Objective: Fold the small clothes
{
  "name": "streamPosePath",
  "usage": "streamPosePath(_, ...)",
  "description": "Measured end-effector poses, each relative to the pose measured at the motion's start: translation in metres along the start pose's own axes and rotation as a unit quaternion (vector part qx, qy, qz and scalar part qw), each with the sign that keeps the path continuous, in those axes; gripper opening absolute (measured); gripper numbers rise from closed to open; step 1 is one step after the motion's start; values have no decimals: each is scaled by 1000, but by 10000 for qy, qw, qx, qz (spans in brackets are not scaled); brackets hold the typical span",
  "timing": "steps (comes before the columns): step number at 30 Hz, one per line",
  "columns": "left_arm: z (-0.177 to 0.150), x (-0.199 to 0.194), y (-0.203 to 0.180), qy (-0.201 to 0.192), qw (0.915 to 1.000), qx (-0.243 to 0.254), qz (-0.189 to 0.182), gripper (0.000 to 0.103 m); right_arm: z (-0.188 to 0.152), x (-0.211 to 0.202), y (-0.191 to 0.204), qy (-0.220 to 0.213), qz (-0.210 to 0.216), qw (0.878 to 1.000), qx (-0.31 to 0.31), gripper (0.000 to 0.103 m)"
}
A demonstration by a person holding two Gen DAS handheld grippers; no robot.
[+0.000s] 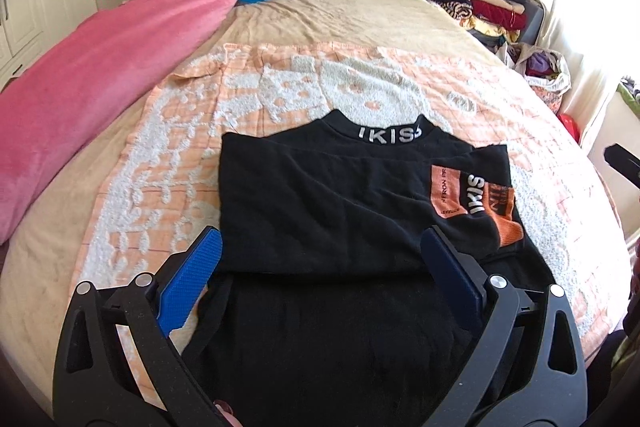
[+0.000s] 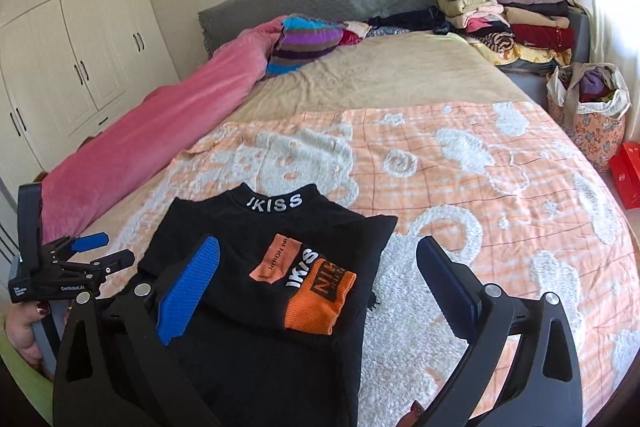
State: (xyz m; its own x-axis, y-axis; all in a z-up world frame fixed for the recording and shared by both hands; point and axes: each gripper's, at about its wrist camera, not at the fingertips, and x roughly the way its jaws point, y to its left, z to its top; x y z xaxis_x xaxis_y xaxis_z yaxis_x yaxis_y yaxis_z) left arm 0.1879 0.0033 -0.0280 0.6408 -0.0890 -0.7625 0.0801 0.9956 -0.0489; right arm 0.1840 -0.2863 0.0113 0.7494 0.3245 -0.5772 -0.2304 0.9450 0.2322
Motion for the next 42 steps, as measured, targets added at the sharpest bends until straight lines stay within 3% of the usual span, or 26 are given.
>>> streamPosePath(11,4,-48,21,-344,9993,-110,56,93,-7,-94,-2,-428,-147,9990,-45,98)
streamPosePath(23,-18,-87,41,-400,9988,-254,154,93,-44,-154,24,-148,-327,9978,-553,98)
streamPosePath(30,-44,-100,57,-260,9985,-288,397,93,-72,-148,41,200,-262,9966,-750,98)
streamPosePath(42,-85,-102,74,102,9973,-265,676,93,-120,-105,65,955,-5,9924,-770,98)
